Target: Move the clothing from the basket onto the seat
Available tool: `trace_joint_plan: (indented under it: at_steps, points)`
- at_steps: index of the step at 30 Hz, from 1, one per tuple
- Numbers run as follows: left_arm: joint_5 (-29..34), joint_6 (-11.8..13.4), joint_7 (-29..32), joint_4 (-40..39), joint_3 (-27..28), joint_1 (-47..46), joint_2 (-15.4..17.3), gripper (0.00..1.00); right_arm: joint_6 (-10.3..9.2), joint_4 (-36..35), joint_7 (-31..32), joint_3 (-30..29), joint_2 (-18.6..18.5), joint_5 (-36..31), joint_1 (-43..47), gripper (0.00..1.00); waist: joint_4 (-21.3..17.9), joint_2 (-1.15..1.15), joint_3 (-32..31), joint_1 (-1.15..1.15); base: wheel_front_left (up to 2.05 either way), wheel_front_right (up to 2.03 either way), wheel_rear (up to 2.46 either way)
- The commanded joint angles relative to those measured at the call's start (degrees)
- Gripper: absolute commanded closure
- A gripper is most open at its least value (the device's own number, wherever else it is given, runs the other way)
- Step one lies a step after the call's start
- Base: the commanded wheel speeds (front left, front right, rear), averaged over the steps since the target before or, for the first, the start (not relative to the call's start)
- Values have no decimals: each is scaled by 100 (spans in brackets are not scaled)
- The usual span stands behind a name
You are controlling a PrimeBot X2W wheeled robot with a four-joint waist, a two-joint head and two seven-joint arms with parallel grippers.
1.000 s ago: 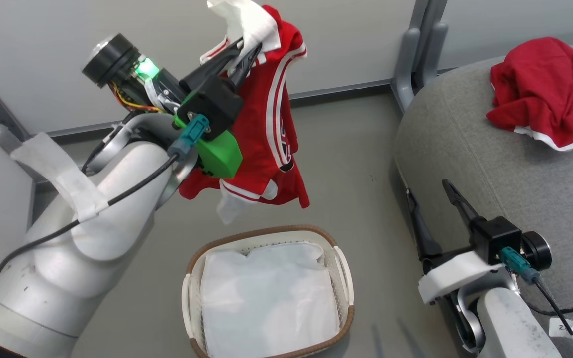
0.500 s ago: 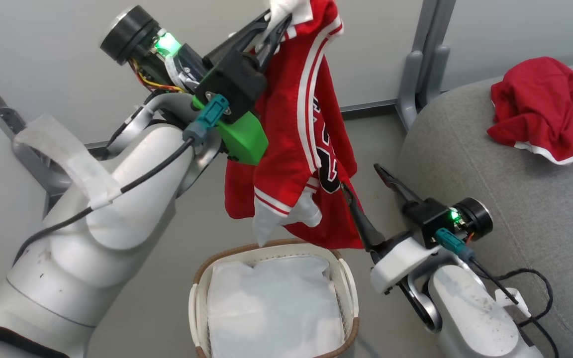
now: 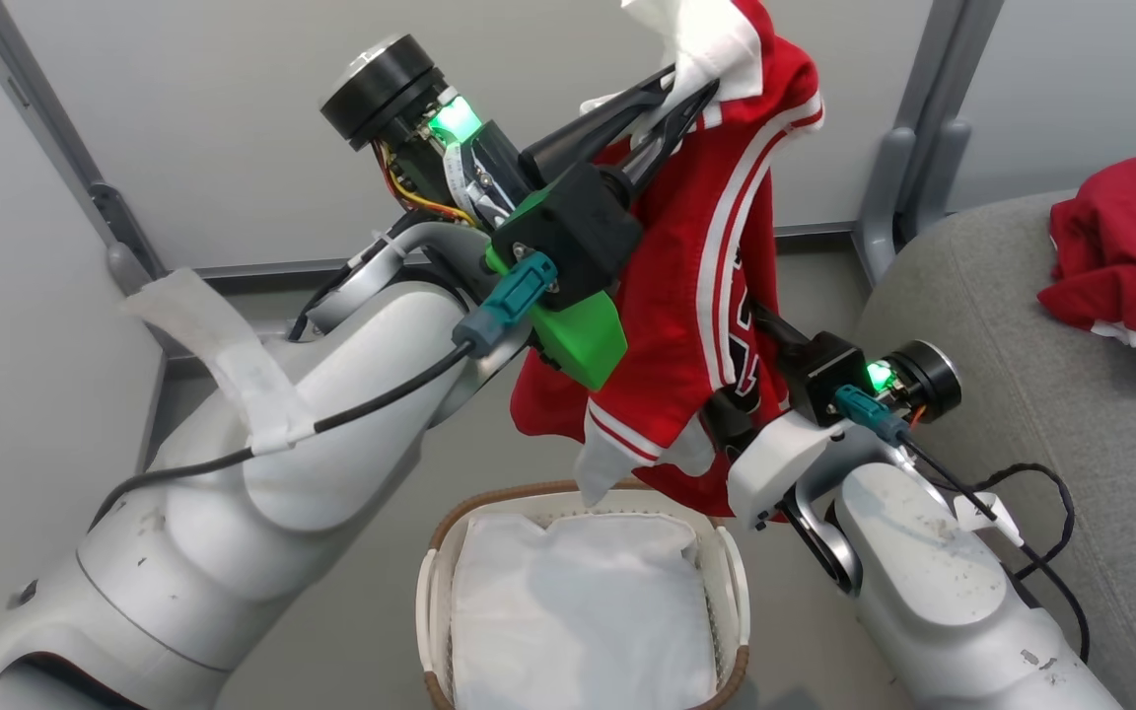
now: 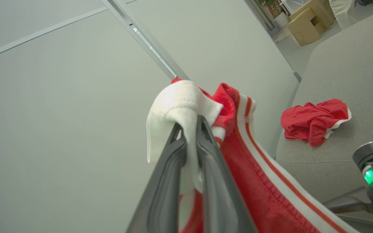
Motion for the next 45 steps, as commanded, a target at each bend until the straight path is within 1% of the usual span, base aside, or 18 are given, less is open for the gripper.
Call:
trace_joint_plan:
  at_steps: [1,2,7,11,12,13,14,15,16,20,25,29,36,45]
  points:
    - [-58,19,-31,-24,14,19,54,100,-8,89,-11,-28,-21,55,-94,61,82,0,-11,0,0,0,0]
    - [-89,42,-28,-15,29,78,86,100,-8,144,-11,-39,-21,72,-122,100,94,0,-10,0,0,0,0]
    - [-233,161,-49,93,141,357,259,100,-8,193,-11,-94,-23,150,-162,100,69,0,12,0,0,0,0]
    - [-547,291,-85,201,301,770,375,100,-8,132,-11,-132,-20,165,-204,100,-3,0,47,0,0,0,0]
    - [-609,329,-124,231,349,893,419,95,-8,92,-11,-138,-21,177,-195,100,-28,0,56,0,0,0,0]
    - [-670,359,-155,272,380,1007,451,83,-8,68,-11,-143,-21,185,-179,100,-46,0,63,0,0,0,0]
    - [-764,407,-205,330,425,1160,481,59,-8,44,-11,-148,-22,187,-168,100,-70,0,72,0,0,0,0]
    - [-831,437,-253,372,450,1278,494,23,-8,27,-11,-168,-22,184,-174,100,-86,0,84,0,0,0,0]
    - [-905,467,-324,419,479,1421,496,0,-8,6,-11,-200,-21,170,-187,100,-103,0,96,0,0,0,0]
    - [-1225,569,-544,593,601,1957,433,0,-8,-56,-11,-329,-22,73,-235,100,-155,0,153,0,0,0,0]
    - [-1457,643,-712,725,674,2478,330,0,-8,-167,-11,-588,-21,-47,-259,100,-192,0,227,0,0,0,0]
    - [-1570,652,-797,830,668,2829,217,0,-8,-239,-11,-779,-20,-160,-266,100,-233,0,281,0,0,0,0]
    - [-1609,595,-852,938,626,3290,20,0,-8,-358,-11,-1035,-20,-281,-106,100,-314,0,332,0,0,0,0]
    - [-1423,586,-849,805,774,3544,-135,0,-8,-428,-11,-1103,-21,-315,-22,100,-369,0,353,0,0,0,0]
